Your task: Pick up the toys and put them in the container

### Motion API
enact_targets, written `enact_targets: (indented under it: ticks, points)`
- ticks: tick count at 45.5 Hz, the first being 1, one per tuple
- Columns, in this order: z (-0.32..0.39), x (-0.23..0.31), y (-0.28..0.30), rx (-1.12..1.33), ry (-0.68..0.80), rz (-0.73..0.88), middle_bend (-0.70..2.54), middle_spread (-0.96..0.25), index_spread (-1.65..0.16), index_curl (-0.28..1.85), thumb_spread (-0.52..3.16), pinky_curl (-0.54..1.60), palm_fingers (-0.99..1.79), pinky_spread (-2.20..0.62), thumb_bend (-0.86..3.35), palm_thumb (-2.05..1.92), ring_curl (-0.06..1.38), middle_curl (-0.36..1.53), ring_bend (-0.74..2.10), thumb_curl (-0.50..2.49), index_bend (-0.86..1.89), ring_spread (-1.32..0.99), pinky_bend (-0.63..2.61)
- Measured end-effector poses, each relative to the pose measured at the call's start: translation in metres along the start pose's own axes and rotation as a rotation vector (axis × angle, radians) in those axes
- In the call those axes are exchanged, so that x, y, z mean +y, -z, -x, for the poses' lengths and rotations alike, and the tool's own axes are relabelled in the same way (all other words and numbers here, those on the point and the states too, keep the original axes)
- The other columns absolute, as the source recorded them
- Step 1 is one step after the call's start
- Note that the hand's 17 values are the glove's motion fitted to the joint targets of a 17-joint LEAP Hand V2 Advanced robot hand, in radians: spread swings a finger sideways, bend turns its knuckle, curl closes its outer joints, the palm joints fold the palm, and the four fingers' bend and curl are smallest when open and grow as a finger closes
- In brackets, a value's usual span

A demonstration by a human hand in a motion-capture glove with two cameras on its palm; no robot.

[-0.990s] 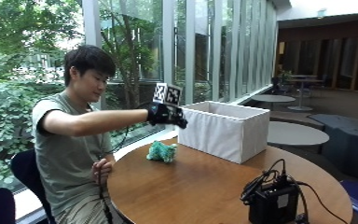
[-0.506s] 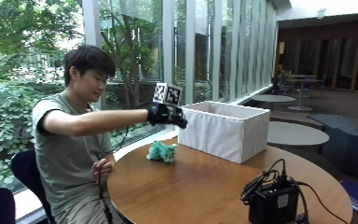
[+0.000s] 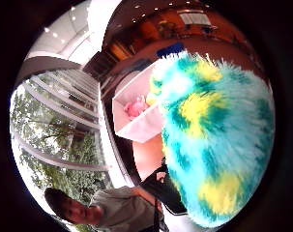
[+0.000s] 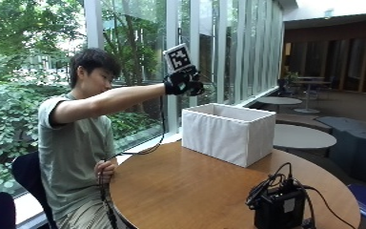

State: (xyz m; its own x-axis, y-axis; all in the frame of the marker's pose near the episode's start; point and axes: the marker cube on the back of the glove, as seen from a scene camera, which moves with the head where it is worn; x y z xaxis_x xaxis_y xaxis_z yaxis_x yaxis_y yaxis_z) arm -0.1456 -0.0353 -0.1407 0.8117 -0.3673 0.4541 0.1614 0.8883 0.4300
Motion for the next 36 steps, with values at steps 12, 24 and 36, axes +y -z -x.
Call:
enact_targets:
  ticks: [12, 24, 36]
  points:
    - [0.077, -0.08, 0.015, 0.024, 0.043, 0.039, 1.36, -0.21, -0.21, 1.0, 0.72, 0.83, 0.99, -0.55, -0.01, 0.35, 0.77, 0.92, 1.47, 0.87, 1.18, -0.34, 1.15]
    - [0.119, -0.146, -0.04, 0.089, -0.254, 0.097, 1.34, -0.2, -0.2, 1.03, 0.7, 0.88, 0.97, -0.56, -0.01, 0.35, 0.76, 0.92, 1.48, 0.91, 1.16, -0.33, 1.12]
    - [0.204, -0.18, -0.101, -0.059, -0.155, 0.153, 1.33, -0.2, -0.2, 1.05, 0.71, 0.91, 0.93, -0.56, -0.02, 0.33, 0.74, 0.92, 1.49, 0.93, 1.13, -0.32, 1.09]
